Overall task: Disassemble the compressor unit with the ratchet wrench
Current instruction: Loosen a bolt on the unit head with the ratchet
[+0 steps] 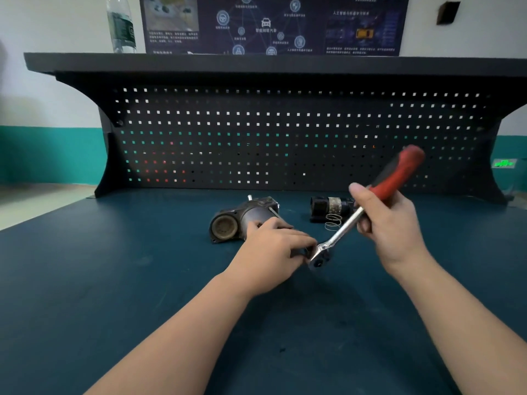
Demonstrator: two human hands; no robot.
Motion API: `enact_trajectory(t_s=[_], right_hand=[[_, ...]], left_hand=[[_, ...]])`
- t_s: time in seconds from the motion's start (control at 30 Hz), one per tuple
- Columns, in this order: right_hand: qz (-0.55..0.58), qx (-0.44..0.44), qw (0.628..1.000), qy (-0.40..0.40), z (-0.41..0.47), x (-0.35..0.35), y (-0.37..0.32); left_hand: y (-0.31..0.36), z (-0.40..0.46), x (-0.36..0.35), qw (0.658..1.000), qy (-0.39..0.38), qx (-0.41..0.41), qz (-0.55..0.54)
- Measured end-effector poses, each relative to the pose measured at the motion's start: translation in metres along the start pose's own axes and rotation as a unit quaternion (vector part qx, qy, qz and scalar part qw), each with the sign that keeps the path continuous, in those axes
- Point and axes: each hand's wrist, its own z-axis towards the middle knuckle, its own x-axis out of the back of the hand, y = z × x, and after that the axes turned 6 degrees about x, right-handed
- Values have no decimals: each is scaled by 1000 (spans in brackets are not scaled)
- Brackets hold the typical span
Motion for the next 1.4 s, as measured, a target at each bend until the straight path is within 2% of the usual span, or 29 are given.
enact_trajectory(t_s=[0.03, 0.1, 0.17, 0.23, 0.27, 0.3, 0.33, 0.4, 0.47, 0.5, 0.57, 0.63, 0.7, 0.73, 0.8, 0.83, 0.87, 0.9, 0.97, 1.03, 1.07, 1.13, 1.2, 1.27, 1.3, 1.37, 1.4], right_hand=[[-23, 25, 999, -20, -1, -1, -1], [-17, 0, 1000, 8, -1, -2, 4], [24, -130, 988, 82, 1, 2, 12], [72, -335, 931, 128, -4, 9, 24], [100, -409, 898, 129, -8, 11, 29], [127, -448, 876, 125, -11, 10, 33], [144, -452, 871, 131, -11, 9, 34], [140, -359, 913, 135, -7, 7, 28], [87, -165, 979, 88, 2, 7, 14], [36, -71, 996, 39, 4, 5, 5], [-45, 35, 998, -28, -1, -2, -4], [-55, 34, 998, 0, -3, -7, -2], [-19, -71, 995, 70, 0, -3, 5], [8, -168, 980, 104, 1, 1, 10], [83, -383, 910, 131, -4, 11, 24], [119, -449, 876, 130, -8, 12, 29], [148, -475, 858, 130, -12, 11, 33], [161, -465, 860, 136, -13, 9, 35], [153, -365, 908, 139, -9, 7, 29], [113, -184, 972, 89, 2, 7, 16], [71, -94, 992, 40, 4, 6, 8], [10, 15, 999, -34, 1, 1, -1], [-4, 18, 1000, -14, -1, -2, 2], [7, -85, 995, 59, 1, 1, 9], [33, -183, 978, 96, 1, 5, 14], [110, -391, 903, 137, -5, 13, 27], [138, -456, 867, 143, -9, 13, 31]], left_hand=[[0, 0, -1, 1000, 6, 7, -9], [0, 0, -3, 1000, 15, 11, -14], [0, 1, -4, 1000, 21, 14, -15], [2, 1, -5, 999, 32, 22, -16], [3, 2, -6, 999, 38, 25, -15], [4, 2, -6, 999, 41, 27, -14], [4, 2, -5, 999, 39, 29, -13], [3, 0, -2, 999, 21, 23, -6], [2, 0, 2, 1000, -6, -1, 12], [1, -1, 3, 1000, -16, -11, 21], [2, 0, 4, 999, -20, -14, 33], [3, 0, 3, 999, -14, -4, 43], [4, 1, 0, 999, -9, 2, 47], [4, 2, -1, 999, -8, 6, 45], [5, 3, -2, 999, -5, 16, 38], [5, 3, -2, 999, -4, 18, 38], [5, 3, -2, 999, -4, 17, 39], [5, 3, -2, 999, -7, 15, 41], [3, 1, 0, 999, -22, 2, 49], [1, 0, 3, 998, -35, -17, 58], [1, 1, 4, 998, -37, -20, 56], [1, 1, 4, 998, -28, -18, 46], [1, 0, 3, 999, -20, -11, 46], [2, 1, 2, 998, -19, -5, 51], [3, 1, 1, 999, -18, -1, 51], [4, 2, 0, 999, -15, 9, 45], [4, 2, 0, 999, -14, 13, 44]])
